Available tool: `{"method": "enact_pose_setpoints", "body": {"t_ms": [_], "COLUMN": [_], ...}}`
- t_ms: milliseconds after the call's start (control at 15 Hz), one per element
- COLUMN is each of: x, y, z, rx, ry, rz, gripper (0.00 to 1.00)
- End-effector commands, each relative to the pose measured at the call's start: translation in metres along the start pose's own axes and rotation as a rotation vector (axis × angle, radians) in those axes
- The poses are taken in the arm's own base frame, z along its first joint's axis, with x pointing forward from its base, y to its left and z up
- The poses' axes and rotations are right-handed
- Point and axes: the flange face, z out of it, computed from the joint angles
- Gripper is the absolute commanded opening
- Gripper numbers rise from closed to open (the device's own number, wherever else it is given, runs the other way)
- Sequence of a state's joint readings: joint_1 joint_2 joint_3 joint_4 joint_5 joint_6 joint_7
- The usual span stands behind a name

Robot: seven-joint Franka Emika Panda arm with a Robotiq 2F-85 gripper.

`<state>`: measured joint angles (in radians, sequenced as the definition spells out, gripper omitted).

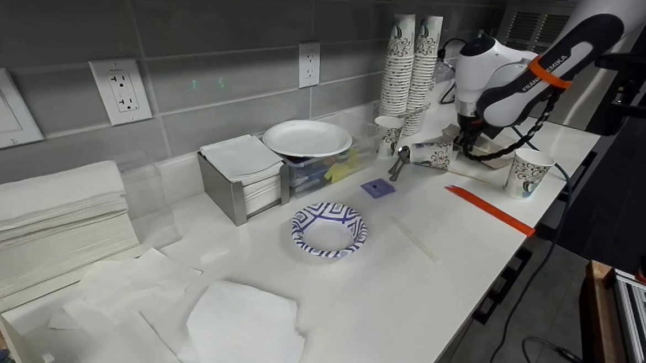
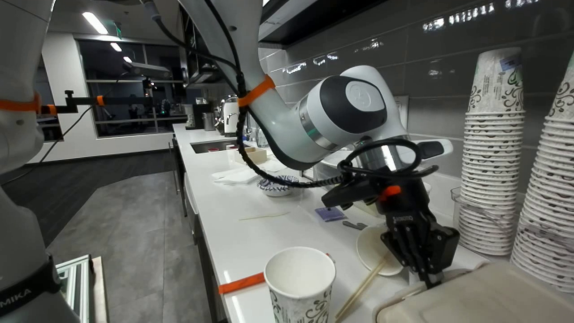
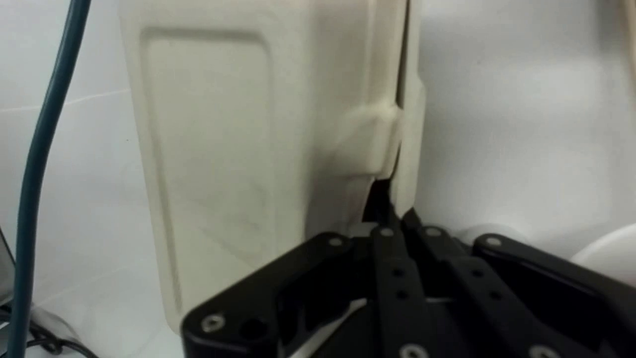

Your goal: Move the carton box to the left

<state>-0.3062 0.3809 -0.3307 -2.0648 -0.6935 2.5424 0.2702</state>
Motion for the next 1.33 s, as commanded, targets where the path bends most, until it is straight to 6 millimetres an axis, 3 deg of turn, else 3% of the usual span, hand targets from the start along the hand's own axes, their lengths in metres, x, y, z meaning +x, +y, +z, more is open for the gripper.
{"method": "enact_pose_setpoints", "body": {"t_ms": [0, 333, 533, 933, 1267], "x": [-0.005, -0.012, -0.031, -0.08, -0.128], "y": [0.002, 0.02, 0.022, -0.01, -0.042], "z": [-0.036, -0.072, -0.097, -0.156, -0.185], "rx": [0.002, -0.067, -0.079, -0.14, -0.11], "ry": [0.015, 0.042, 0.028, 0.074, 0.13], "rz": [0.028, 0.041, 0.029, -0.111, -0.206], "gripper": [0.01, 0.01, 0.01, 0.01, 0.01]}}
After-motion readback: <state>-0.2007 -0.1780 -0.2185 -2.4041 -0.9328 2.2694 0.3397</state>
